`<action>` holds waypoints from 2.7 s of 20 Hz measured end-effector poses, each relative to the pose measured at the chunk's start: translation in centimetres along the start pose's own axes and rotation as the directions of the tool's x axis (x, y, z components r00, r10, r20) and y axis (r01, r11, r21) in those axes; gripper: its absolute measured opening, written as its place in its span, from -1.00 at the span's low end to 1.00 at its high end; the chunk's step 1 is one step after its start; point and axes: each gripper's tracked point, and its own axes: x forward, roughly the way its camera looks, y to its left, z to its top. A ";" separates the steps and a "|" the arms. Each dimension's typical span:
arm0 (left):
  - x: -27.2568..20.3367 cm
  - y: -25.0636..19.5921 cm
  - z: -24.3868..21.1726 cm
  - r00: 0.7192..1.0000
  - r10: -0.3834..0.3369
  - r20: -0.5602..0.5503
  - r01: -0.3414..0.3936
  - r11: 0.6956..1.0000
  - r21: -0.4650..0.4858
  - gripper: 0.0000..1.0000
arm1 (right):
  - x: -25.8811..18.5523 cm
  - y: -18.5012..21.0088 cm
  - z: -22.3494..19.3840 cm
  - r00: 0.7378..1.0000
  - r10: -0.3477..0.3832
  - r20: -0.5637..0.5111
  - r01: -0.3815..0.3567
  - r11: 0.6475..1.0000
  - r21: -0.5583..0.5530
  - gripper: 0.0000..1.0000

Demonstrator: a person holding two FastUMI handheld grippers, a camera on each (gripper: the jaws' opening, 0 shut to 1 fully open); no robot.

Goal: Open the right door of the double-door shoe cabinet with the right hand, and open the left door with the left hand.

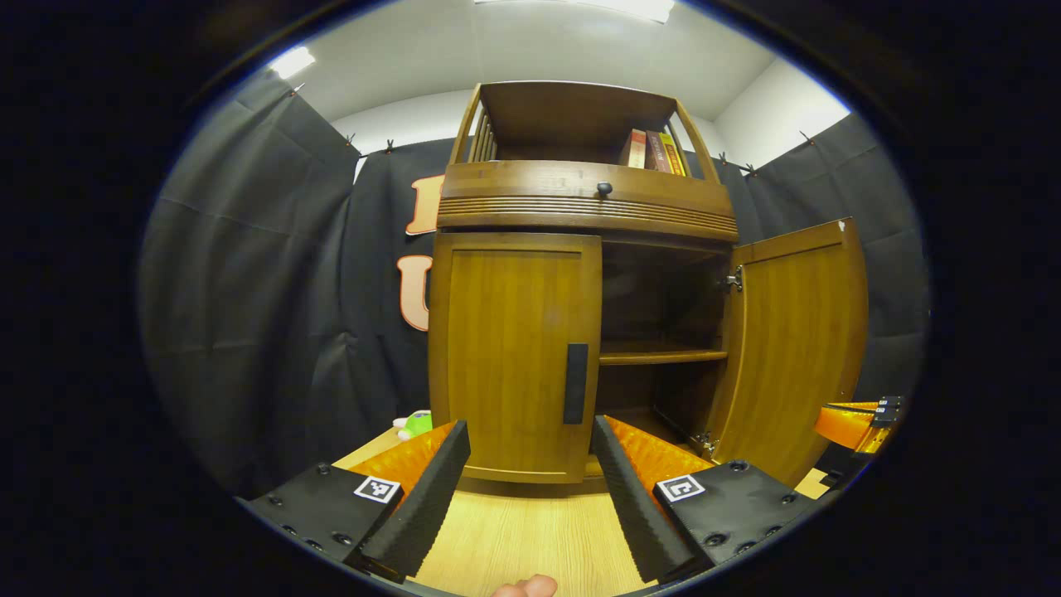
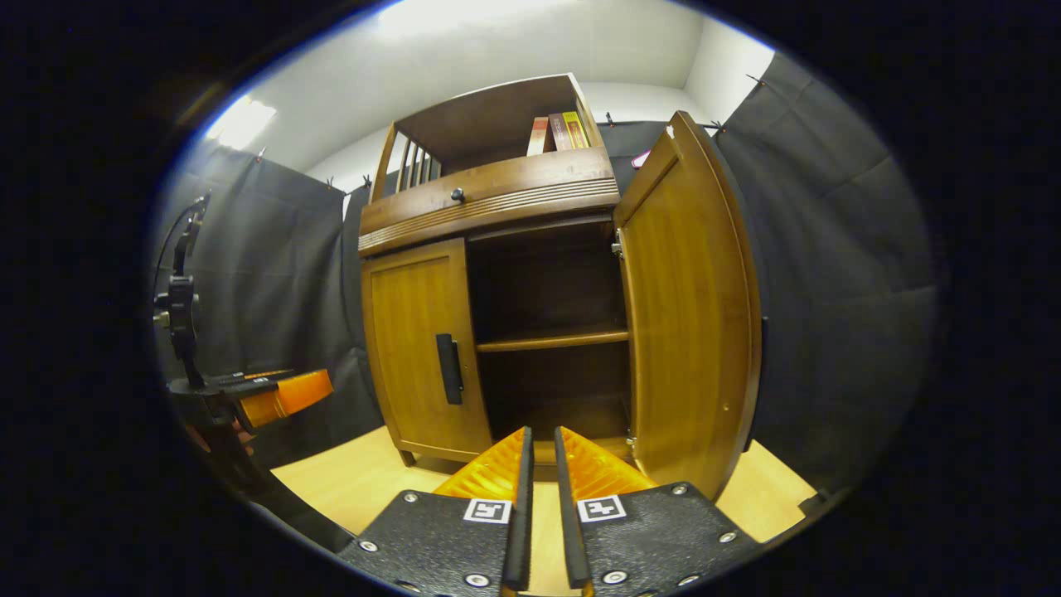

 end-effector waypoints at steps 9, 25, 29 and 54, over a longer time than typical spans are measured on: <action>6.7 -2.3 1.8 0.994 -0.108 0.023 0.109 0.992 -0.058 0.90 | -1.2 -2.7 0.0 0.995 -0.099 0.005 0.099 0.994 -0.047 0.53; 25.4 -7.2 -4.9 0.987 -0.161 -0.028 0.162 0.986 0.049 0.96 | -5.5 -7.5 -0.3 0.966 -0.258 -0.018 0.254 0.959 -0.124 0.62; 26.6 -7.4 -5.0 0.986 -0.168 -0.021 0.169 0.985 0.035 0.92 | -4.8 -8.4 -0.4 0.963 -0.269 -0.023 0.265 0.958 -0.108 0.63; 24.4 -7.2 -5.7 0.990 -0.095 -0.103 0.104 0.991 0.082 -0.34 | -7.4 -8.4 -0.2 0.953 -0.302 -0.022 0.297 0.946 -0.128 0.83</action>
